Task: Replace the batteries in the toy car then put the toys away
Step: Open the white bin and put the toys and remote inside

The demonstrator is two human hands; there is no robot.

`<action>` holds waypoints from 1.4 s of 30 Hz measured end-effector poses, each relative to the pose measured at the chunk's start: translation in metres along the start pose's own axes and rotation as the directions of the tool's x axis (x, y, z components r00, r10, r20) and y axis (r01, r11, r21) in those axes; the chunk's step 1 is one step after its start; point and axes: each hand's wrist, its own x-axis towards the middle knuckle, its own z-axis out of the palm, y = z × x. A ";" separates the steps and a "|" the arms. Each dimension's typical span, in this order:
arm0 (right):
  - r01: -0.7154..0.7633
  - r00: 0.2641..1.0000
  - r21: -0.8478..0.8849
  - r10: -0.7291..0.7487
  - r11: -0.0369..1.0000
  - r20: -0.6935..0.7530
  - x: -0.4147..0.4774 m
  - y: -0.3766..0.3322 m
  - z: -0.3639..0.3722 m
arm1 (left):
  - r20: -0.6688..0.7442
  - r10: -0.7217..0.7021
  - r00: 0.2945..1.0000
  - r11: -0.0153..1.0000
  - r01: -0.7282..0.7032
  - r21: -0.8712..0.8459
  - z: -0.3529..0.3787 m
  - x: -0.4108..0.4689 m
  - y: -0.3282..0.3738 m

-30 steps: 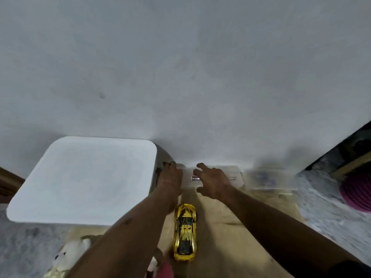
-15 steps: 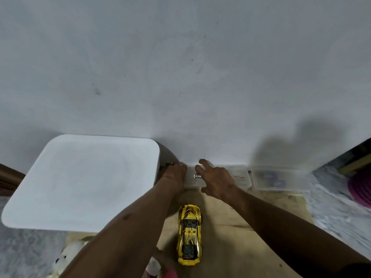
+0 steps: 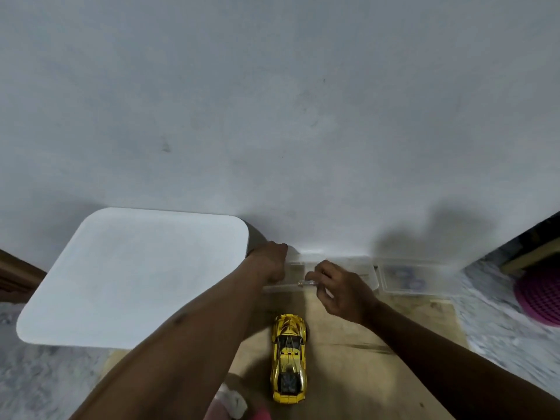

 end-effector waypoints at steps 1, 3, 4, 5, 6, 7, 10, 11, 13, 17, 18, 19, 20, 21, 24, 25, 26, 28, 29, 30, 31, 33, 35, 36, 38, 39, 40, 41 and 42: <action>0.056 0.998 -0.026 -0.055 0.998 0.024 -0.001 -0.002 0.002 | -0.010 0.004 1.000 1.000 -0.004 0.003 -0.002 0.002 0.000; 0.152 0.988 -0.065 -0.149 0.986 0.046 0.001 -0.008 0.010 | -0.021 0.010 1.000 1.000 -0.010 0.000 -0.005 0.005 0.000; 0.159 0.987 -0.065 -0.155 0.985 0.051 0.005 -0.012 0.015 | -0.022 0.013 1.000 1.000 -0.014 -0.006 -0.006 0.006 0.000; 0.136 0.989 -0.062 -0.132 0.989 0.064 0.010 -0.015 0.019 | -0.021 0.016 1.000 1.000 -0.016 -0.014 -0.006 0.008 0.000; 0.085 0.992 -0.060 -0.079 0.995 0.102 0.017 -0.019 0.024 | -0.019 0.017 1.000 1.000 -0.017 -0.024 -0.007 0.009 0.000; 0.015 0.986 -0.064 -0.005 0.998 0.164 0.024 -0.021 0.029 | -0.013 0.017 1.000 0.999 -0.017 -0.028 -0.006 0.010 -0.001; -0.178 0.918 -0.074 0.192 0.981 0.346 0.046 -0.023 0.045 | -0.007 0.024 1.000 0.999 -0.024 -0.021 -0.007 0.013 -0.001; -0.223 0.893 -0.058 0.228 0.973 0.387 0.052 -0.022 0.048 | -0.010 0.023 1.000 0.999 -0.023 -0.027 -0.007 0.014 -0.002; -0.288 0.857 -0.042 0.277 0.957 0.435 0.062 -0.021 0.054 | -0.011 0.024 1.000 0.999 -0.024 -0.029 -0.006 0.015 -0.002; -0.337 0.842 -0.009 0.305 0.942 0.444 0.068 -0.023 0.054 | -0.020 0.025 0.999 1.000 -0.025 -0.018 -0.004 0.016 -0.003; -0.334 0.846 0.004 0.298 0.943 0.442 0.065 -0.025 0.052 | -0.019 0.023 1.000 1.000 -0.023 -0.020 -0.003 0.015 -0.003; -0.320 0.859 0.021 0.281 0.947 0.427 0.061 -0.028 0.048 | -0.019 0.020 1.000 1.000 -0.020 -0.019 -0.002 0.014 -0.003; -0.292 0.887 0.048 0.251 0.955 0.388 0.054 -0.031 0.043 | -0.022 0.016 1.000 1.000 -0.017 -0.014 0.000 0.012 -0.003; -0.248 0.925 0.084 0.210 0.965 0.318 0.046 -0.033 0.039 | -0.027 0.013 1.000 1.000 -0.013 -0.009 0.003 0.010 -0.003; -0.113 0.994 0.114 0.113 0.987 0.009 0.022 -0.033 0.022 | -0.058 0.007 0.998 1.000 -0.008 -0.021 0.012 0.003 -0.001; -0.087 0.991 0.106 0.097 0.991 -0.090 0.016 -0.030 0.019 | -0.074 0.001 0.997 1.000 -0.002 -0.020 0.016 0.001 0.000; -0.084 0.984 0.097 0.097 0.992 -0.147 0.013 -0.026 0.017 | -0.090 -0.008 0.996 1.000 0.007 -0.018 0.021 -0.001 0.002; -0.130 0.981 0.073 0.139 0.989 -0.139 0.011 -0.019 0.014 | -0.112 -0.029 0.993 0.999 0.027 -0.021 0.030 -0.004 0.005; -0.165 0.982 0.054 0.169 0.985 -0.081 0.011 -0.016 0.015 | -0.116 -0.035 0.993 0.999 0.033 -0.015 0.035 -0.005 0.006; -0.195 0.981 0.027 0.195 0.980 -0.002 0.011 -0.013 0.016 | -0.121 -0.038 0.992 0.999 0.038 -0.001 0.038 -0.006 0.006; -0.214 0.973 -0.011 0.214 0.977 0.083 0.011 -0.010 0.018 | -0.129 -0.039 0.991 0.999 0.042 0.019 0.040 -0.006 0.006; -0.214 0.944 -0.100 0.232 0.972 0.232 0.013 -0.004 0.024 | -0.157 -0.037 0.987 0.996 0.049 0.072 0.044 -0.006 0.007; -0.189 0.931 -0.140 0.223 0.972 0.290 0.015 0.000 0.031 | -0.175 -0.028 0.984 0.991 0.051 0.125 0.048 -0.005 0.008; -0.185 0.934 -0.135 0.217 0.973 0.283 0.015 0.002 0.034 | -0.176 -0.025 0.984 0.987 0.052 0.150 0.049 -0.004 0.008; -0.179 0.949 -0.107 0.201 0.978 0.244 0.015 0.004 0.038 | -0.175 -0.018 0.984 0.980 0.053 0.193 0.053 -0.002 0.008; -0.171 0.957 -0.098 0.189 0.980 0.221 0.013 0.004 0.039 | -0.177 -0.015 0.984 0.976 0.052 0.210 0.055 0.000 0.007; -0.159 0.964 -0.098 0.176 0.982 0.199 0.013 0.005 0.040 | -0.180 -0.011 0.984 0.974 0.051 0.222 0.058 0.001 0.007; -0.144 0.970 -0.104 0.161 0.984 0.181 0.012 0.006 0.040 | -0.184 -0.009 0.983 0.972 0.052 0.228 0.060 0.002 0.007; -0.128 0.975 -0.111 0.145 0.986 0.167 0.012 0.007 0.040 | -0.190 -0.013 0.982 0.972 0.057 0.228 0.064 0.003 0.007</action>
